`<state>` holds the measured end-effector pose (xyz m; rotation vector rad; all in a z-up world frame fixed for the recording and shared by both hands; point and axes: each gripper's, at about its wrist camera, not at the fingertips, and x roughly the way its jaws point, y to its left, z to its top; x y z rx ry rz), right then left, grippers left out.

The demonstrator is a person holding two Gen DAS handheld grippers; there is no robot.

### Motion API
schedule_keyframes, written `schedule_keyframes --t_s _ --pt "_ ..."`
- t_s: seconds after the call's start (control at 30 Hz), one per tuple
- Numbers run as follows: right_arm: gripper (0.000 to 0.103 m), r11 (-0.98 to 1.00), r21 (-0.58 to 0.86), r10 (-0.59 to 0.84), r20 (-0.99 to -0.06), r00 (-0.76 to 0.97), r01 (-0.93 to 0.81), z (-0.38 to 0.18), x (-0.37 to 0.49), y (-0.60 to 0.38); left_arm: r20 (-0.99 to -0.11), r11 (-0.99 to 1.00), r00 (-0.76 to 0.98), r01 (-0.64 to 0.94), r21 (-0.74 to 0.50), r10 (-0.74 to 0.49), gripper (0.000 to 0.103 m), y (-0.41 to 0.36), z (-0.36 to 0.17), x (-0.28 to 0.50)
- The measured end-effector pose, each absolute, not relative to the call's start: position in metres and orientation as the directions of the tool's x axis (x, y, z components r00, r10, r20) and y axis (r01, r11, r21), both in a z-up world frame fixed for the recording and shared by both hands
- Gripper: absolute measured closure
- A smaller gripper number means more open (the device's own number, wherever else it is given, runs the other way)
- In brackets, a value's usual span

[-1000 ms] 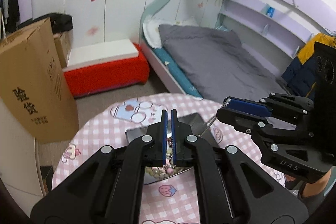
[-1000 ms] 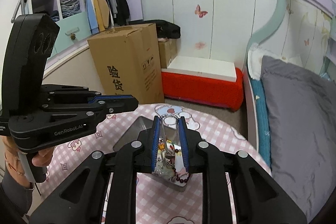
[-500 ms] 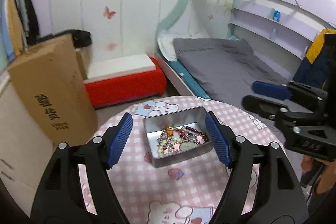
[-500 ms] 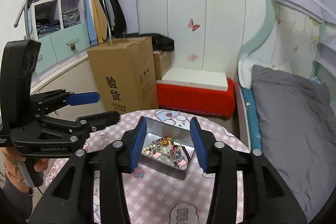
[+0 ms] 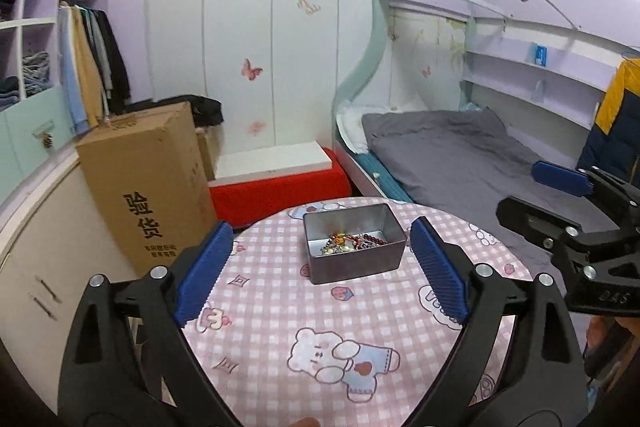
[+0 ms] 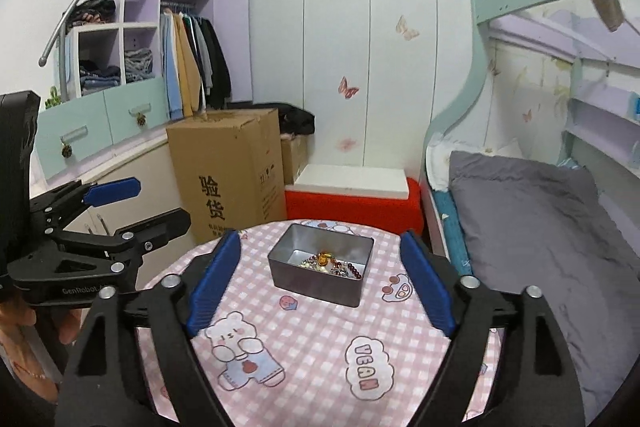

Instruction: Organize jewelry

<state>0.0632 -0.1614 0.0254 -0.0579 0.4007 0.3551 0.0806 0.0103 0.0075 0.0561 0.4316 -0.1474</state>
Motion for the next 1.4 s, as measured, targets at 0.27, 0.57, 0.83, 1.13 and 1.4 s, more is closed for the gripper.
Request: schedule_keyframes --t_s 0.27,0.57,0.83,1.13,1.4 --pt "0.014 0.951 -0.019 0.291 -0.281 0.914 -0.309 0.041 0.017 -0.156 -0.342 0.993 0.933 0.121 0.015 -0.109 0.011 0.011 0.026 0.030" --pt "0.009 0.956 -0.066 0.270 -0.191 0.944 -0.287 0.050 -0.015 -0.150 -0.260 0.995 0.963 0.090 0.035 -0.078 0.009 0.010 0.041 -0.007" --pt "0.008 0.963 -0.072 0.247 -0.156 0.956 -0.261 0.051 -0.029 -0.155 -0.190 0.997 0.982 0.038 0.071 -0.024 0.009 0.004 0.050 -0.028" --pt "0.008 0.966 -0.074 0.238 -0.135 0.962 -0.249 0.052 -0.036 -0.158 -0.156 0.997 0.988 0.020 0.071 -0.009 0.009 0.003 0.052 -0.033" --pt "0.008 0.967 -0.078 0.233 -0.124 0.965 -0.244 0.055 -0.037 -0.159 -0.117 0.997 0.993 0.002 0.076 0.007 0.009 0.001 0.054 -0.037"
